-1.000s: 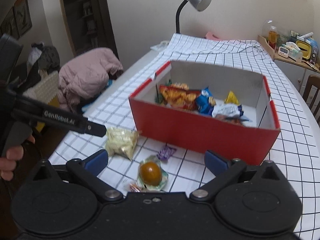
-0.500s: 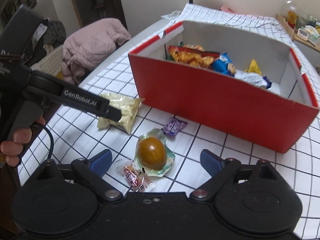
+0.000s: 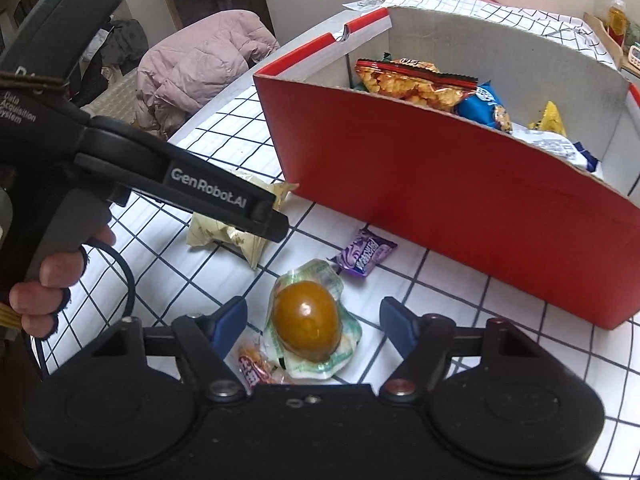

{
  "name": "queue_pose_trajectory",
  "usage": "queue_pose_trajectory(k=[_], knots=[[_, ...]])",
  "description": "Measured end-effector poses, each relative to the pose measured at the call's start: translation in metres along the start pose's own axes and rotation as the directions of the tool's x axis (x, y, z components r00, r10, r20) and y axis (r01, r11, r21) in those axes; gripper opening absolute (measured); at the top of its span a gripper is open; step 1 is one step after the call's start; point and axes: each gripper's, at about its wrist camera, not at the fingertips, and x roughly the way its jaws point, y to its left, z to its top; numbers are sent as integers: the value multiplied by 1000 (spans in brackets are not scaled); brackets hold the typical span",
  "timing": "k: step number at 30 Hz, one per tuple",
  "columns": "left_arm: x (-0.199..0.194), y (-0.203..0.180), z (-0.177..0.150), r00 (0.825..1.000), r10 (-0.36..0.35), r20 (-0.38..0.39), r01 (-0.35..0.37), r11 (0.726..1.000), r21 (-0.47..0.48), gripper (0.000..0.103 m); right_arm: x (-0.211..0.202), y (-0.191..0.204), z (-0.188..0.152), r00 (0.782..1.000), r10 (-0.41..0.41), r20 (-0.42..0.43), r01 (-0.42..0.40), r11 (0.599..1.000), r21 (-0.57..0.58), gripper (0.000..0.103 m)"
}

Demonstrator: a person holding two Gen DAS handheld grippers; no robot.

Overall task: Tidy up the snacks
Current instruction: 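Grasp the cream bag with the left tool while the right tool approaches the orange egg snack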

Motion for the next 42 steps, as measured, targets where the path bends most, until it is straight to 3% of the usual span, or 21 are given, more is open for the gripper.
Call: queue_pose_trajectory(k=[9, 12, 17, 26, 42], knots=[[0, -1, -1, 1000, 5, 13, -5, 1000, 7, 71, 4, 0, -3, 1000, 0, 0, 0, 1000, -21, 52], [-2, -2, -2, 1000, 10, 17, -11, 1000, 17, 60, 2, 2, -4, 1000, -6, 5, 7, 1000, -29, 51], [-5, -4, -5, 999, 39, 32, -40, 998, 38, 56, 0, 2, -4, 1000, -13, 16, 13, 1000, -22, 46], [-19, -2, -9, 998, 31, 56, -33, 998, 46, 54, -5, 7, -5, 998, -62, 13, 62, 998, -18, 45], [-54, 7, -22, 995, -1, 96, -2, 999, 32, 54, -45, -2, -5, 991, -98, 88, 88, 990, 107, 45]])
